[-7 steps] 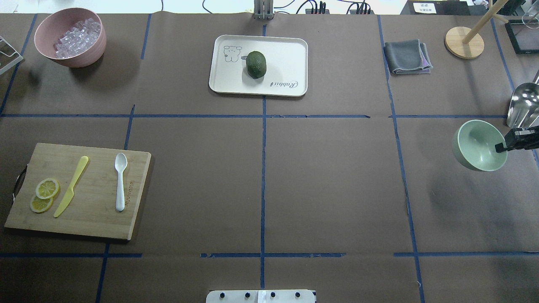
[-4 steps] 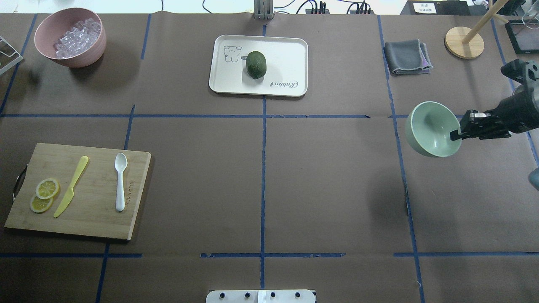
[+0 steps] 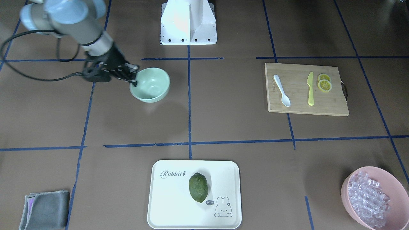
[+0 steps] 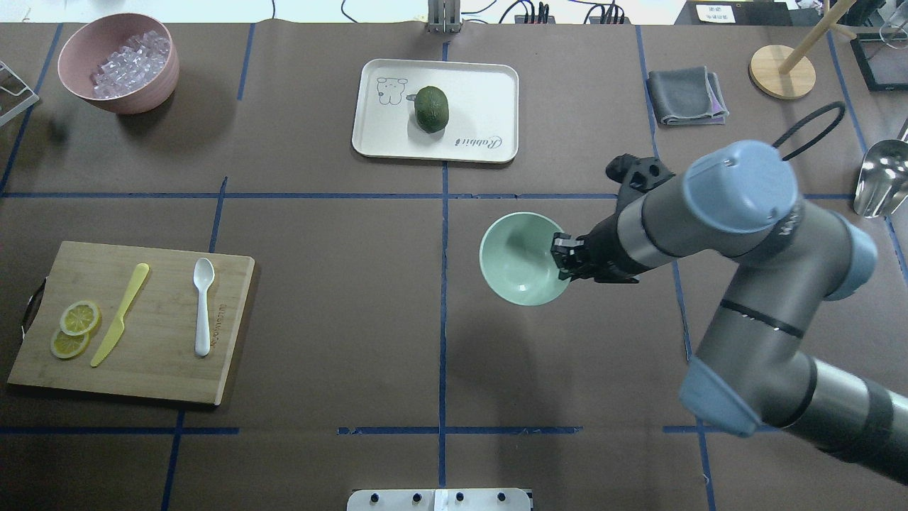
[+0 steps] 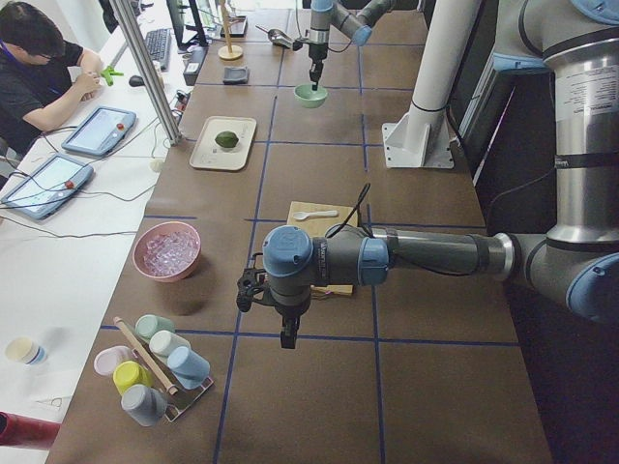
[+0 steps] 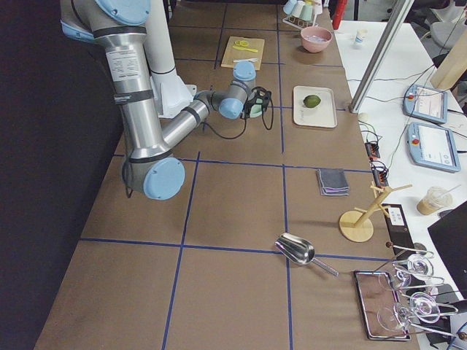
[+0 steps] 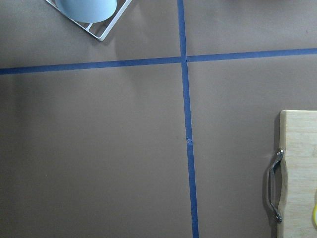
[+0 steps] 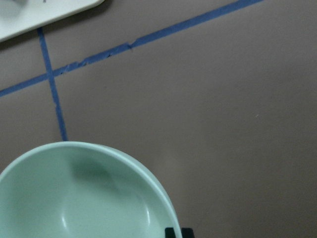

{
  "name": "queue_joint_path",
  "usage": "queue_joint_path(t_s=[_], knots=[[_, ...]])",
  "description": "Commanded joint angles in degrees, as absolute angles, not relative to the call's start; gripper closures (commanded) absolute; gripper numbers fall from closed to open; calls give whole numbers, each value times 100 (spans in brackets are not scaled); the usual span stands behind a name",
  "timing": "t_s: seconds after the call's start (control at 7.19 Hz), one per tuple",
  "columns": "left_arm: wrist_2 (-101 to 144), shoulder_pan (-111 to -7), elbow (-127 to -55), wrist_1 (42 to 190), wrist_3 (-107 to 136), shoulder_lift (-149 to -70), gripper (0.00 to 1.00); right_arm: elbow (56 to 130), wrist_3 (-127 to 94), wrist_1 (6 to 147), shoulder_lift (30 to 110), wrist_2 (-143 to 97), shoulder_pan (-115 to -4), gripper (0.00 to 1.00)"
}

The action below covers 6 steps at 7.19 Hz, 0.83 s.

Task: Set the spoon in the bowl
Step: 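Carry the green bowl with the right gripper to the table center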

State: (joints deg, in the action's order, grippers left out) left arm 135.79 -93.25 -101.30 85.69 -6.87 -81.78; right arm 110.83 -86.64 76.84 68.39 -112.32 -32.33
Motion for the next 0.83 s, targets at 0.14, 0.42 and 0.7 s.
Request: queue_joint_path(t_s=[0.14,0.42,0.7], knots=[[13579,-9316,-10116,8569,-686,-8183,0,10339,-8974,8095,5829,-10495,-2514,99],[13570,-9316,-10116,8569,-686,-8174,0,10074,-8974,8103,5600,-10477,-2505,99],[13570,-9316,-10081,8569,-694,-8174,0,9871,-8974,8104,5476,-10441,-2496,98]])
